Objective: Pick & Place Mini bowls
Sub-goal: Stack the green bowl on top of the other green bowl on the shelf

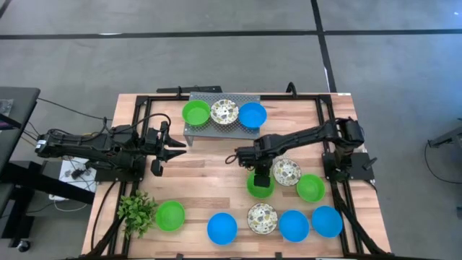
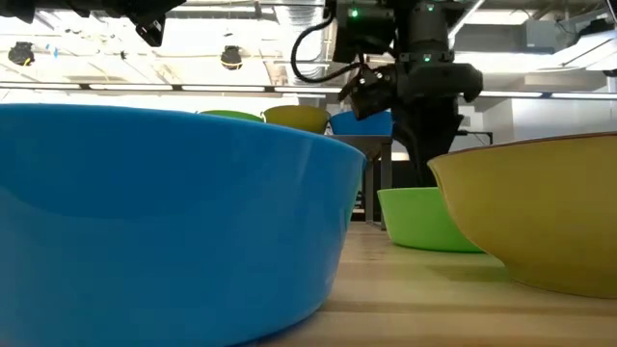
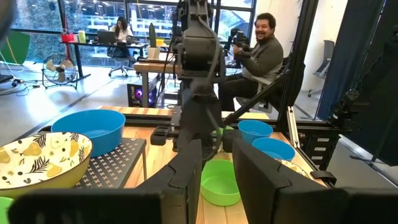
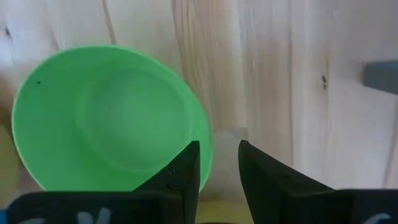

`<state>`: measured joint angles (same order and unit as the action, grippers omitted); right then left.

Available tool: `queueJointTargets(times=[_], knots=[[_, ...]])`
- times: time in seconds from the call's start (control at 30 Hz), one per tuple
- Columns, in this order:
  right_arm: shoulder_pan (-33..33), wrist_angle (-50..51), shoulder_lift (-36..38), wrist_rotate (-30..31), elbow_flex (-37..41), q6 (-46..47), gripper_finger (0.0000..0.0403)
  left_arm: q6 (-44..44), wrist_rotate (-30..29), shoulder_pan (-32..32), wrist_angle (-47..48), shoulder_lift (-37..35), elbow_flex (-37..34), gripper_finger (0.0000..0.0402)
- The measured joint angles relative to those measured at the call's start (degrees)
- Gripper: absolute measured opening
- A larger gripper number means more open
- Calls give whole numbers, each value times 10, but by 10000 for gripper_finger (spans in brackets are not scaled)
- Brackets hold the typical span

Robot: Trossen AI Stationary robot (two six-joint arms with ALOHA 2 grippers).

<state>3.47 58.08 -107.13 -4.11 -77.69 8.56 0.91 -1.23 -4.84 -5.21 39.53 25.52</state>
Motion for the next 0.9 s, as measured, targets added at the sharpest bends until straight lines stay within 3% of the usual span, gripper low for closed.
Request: queueJointTargets(times=[0.5, 0.9], knots=[[-5, -43, 0, -19, 0, 0, 98, 11, 0, 0, 0, 0, 0, 90], [-5, -89, 0, -19, 53, -12, 98, 11, 0, 0, 0, 0, 0, 90]])
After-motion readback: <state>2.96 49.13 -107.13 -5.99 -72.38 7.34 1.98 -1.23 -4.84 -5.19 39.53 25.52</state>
